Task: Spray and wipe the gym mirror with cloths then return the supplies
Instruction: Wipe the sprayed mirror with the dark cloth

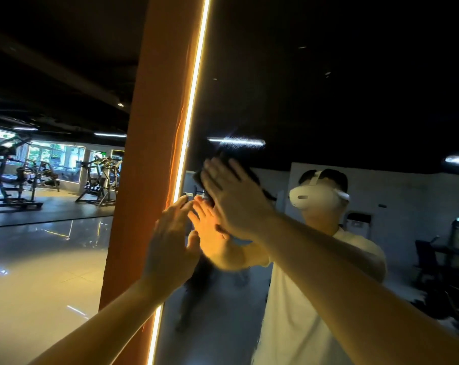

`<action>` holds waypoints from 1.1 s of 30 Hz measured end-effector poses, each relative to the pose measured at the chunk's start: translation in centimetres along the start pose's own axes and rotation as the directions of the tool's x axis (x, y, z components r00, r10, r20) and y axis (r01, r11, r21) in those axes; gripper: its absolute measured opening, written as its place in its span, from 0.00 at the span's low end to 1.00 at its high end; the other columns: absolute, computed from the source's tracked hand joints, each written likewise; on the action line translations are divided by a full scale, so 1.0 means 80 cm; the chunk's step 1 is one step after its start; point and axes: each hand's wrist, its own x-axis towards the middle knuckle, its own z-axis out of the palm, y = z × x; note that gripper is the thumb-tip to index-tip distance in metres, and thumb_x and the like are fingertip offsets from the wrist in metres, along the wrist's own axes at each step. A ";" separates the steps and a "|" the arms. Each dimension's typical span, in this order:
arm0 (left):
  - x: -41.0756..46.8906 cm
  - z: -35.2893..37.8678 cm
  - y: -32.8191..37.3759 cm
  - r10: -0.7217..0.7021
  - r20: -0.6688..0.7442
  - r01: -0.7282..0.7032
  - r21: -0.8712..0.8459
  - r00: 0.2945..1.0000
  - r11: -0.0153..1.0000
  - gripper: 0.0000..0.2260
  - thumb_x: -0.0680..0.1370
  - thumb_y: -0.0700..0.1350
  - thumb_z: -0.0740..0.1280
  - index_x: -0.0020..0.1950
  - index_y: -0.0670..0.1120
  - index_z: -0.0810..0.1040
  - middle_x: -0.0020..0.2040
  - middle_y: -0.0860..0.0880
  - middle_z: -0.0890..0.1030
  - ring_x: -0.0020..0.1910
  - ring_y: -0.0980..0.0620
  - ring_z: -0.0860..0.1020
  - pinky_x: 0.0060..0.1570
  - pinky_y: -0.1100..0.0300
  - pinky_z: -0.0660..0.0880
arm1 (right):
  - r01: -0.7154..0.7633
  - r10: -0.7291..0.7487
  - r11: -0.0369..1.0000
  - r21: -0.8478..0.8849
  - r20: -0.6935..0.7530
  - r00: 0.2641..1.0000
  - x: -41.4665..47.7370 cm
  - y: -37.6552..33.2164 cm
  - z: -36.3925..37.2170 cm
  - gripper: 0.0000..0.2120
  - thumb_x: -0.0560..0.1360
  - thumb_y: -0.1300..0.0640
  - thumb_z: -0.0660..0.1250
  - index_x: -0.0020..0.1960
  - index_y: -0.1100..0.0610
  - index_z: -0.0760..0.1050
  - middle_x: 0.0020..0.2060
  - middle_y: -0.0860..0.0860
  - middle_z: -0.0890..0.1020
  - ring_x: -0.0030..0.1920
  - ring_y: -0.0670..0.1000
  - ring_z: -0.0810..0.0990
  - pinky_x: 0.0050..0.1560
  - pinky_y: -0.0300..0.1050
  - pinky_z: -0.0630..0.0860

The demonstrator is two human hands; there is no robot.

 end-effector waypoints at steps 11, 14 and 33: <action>0.002 0.006 0.033 0.006 -0.028 -0.012 -0.201 1.000 0.979 0.13 0.76 0.31 0.73 0.58 0.42 0.78 0.52 0.50 0.81 0.46 0.58 0.82 0.43 0.64 0.82 | -0.004 0.086 0.890 0.456 -0.161 0.983 -0.074 -0.016 0.002 0.30 0.80 0.58 0.65 0.80 0.64 0.62 0.77 0.59 0.70 0.78 0.57 0.67 0.80 0.52 0.58; 0.014 0.030 0.052 0.089 0.055 -0.074 -0.227 0.995 0.971 0.15 0.76 0.35 0.74 0.61 0.45 0.80 0.56 0.51 0.81 0.48 0.55 0.83 0.49 0.59 0.82 | -0.013 0.121 0.838 0.546 -0.163 0.979 -0.083 0.002 -0.003 0.34 0.79 0.61 0.71 0.80 0.61 0.60 0.75 0.59 0.73 0.75 0.57 0.71 0.78 0.54 0.64; 0.186 0.060 0.084 0.086 -0.084 -0.086 -0.003 0.993 0.996 0.29 0.82 0.49 0.54 0.85 0.46 0.58 0.84 0.41 0.55 0.84 0.41 0.53 0.81 0.46 0.56 | -0.209 0.248 0.938 0.276 -0.116 0.962 -0.131 0.032 -0.011 0.29 0.77 0.54 0.54 0.75 0.64 0.69 0.74 0.61 0.73 0.76 0.60 0.70 0.76 0.64 0.65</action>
